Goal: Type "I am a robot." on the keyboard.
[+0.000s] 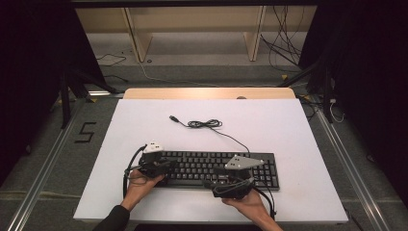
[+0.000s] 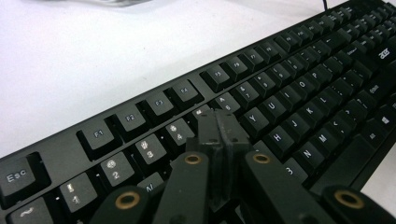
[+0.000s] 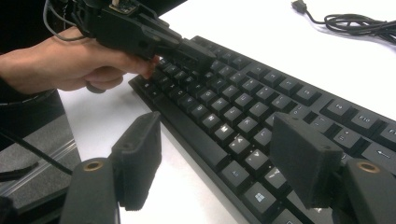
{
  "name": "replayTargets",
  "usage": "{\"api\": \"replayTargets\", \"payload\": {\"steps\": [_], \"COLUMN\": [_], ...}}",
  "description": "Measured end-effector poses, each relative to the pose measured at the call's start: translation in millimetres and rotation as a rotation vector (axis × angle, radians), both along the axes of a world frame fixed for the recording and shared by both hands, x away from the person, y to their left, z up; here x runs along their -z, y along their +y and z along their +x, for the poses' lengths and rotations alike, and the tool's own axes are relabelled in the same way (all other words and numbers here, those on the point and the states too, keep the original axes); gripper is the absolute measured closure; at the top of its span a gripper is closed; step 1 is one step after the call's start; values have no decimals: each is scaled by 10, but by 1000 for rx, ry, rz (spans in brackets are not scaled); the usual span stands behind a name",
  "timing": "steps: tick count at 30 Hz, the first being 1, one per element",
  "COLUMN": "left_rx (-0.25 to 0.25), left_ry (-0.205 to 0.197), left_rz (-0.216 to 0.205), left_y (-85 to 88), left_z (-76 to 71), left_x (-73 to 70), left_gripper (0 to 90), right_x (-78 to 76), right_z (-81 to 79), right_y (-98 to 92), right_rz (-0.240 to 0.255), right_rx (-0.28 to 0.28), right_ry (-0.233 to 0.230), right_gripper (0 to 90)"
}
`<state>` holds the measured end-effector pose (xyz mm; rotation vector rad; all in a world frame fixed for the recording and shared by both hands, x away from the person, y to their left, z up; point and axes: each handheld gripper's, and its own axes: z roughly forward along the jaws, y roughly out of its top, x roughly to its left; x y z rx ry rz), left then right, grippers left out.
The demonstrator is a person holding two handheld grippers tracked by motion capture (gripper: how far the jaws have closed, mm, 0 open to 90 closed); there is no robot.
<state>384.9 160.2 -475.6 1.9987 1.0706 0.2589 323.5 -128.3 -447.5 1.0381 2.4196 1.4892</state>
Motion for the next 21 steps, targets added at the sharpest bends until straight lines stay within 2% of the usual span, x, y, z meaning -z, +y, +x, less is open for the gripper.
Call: {"api": "replayTargets", "payload": {"steps": [8, 10, 21], "left_rx": [2, 9, 7], "left_ry": [13, 25, 18], "left_rz": [15, 32, 37], "left_y": [-26, -32, -51], "left_z": [15, 16, -8], "left_x": [32, 41, 42], "left_gripper": [890, 890, 891], "right_x": [1, 1, 5], "right_z": [-2, -2, -7], "right_y": [3, 2, 9], "right_rz": [-2, -3, -7], "right_rx": [-4, -4, -5], "right_ry": [1, 2, 1], "right_gripper": [351, 351, 351]}}
